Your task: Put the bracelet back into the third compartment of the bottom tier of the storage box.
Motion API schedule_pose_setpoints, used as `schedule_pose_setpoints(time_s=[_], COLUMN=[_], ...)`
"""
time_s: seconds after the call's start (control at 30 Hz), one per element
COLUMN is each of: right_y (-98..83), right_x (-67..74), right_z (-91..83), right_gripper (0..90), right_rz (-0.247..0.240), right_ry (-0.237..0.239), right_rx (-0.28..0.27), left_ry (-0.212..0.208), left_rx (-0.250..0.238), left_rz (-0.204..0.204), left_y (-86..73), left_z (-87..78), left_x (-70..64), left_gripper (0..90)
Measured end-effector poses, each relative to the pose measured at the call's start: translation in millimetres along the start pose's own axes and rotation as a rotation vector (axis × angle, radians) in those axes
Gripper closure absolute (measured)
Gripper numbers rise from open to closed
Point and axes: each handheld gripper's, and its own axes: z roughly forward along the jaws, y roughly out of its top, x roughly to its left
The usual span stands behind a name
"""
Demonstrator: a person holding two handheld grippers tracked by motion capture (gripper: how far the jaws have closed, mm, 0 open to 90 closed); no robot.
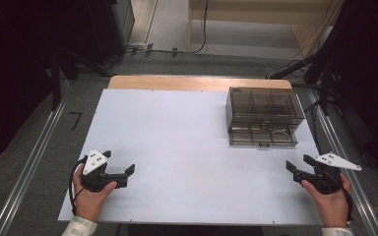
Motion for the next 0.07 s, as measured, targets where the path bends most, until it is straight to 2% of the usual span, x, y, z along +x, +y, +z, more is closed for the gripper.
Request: schedule_pose_setpoints(time_s=[0.07], right_y=[-0.5], right_x=[-0.9], right_z=[-1.2], right_gripper=[26.2], right_rz=[0.004], right_ry=[0.000], right_rx=[-0.002], left_ry=[0.002], left_rx=[0.000], left_rz=[-0.001], left_y=[-0.2], left_z=[0.0], left_x=[0.4], left_gripper=[2.9])
